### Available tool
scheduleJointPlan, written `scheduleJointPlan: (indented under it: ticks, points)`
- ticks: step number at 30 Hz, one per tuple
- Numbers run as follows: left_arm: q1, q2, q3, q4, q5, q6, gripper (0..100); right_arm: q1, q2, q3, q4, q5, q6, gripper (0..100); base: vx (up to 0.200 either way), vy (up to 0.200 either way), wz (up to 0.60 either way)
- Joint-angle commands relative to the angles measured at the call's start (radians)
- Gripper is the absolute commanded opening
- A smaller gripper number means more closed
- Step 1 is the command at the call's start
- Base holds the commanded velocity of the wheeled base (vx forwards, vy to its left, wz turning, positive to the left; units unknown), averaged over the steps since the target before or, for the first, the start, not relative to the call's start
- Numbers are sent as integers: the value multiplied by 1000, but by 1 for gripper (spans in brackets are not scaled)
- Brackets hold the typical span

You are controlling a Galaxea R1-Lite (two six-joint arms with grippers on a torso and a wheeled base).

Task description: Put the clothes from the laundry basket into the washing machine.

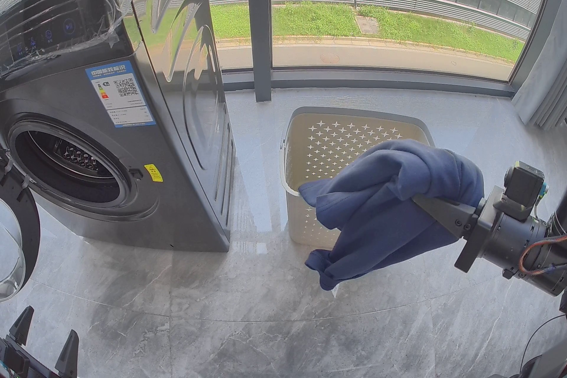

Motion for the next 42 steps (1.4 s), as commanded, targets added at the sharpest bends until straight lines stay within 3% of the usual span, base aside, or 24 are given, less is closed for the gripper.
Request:
scheduleJointPlan:
  ticks: [1,23,42]
  points:
    - [0,-10,16,0,0,-2,100,2,3,1,-3,3,-6,0,0,200,0]
    - [0,-10,15,0,0,0,100,11,6,-1,-13,3,-6,0,0,200,0]
    - [-2,-9,15,0,0,-5,100,10,22,-4,-14,-2,3,0,-158,0,0]
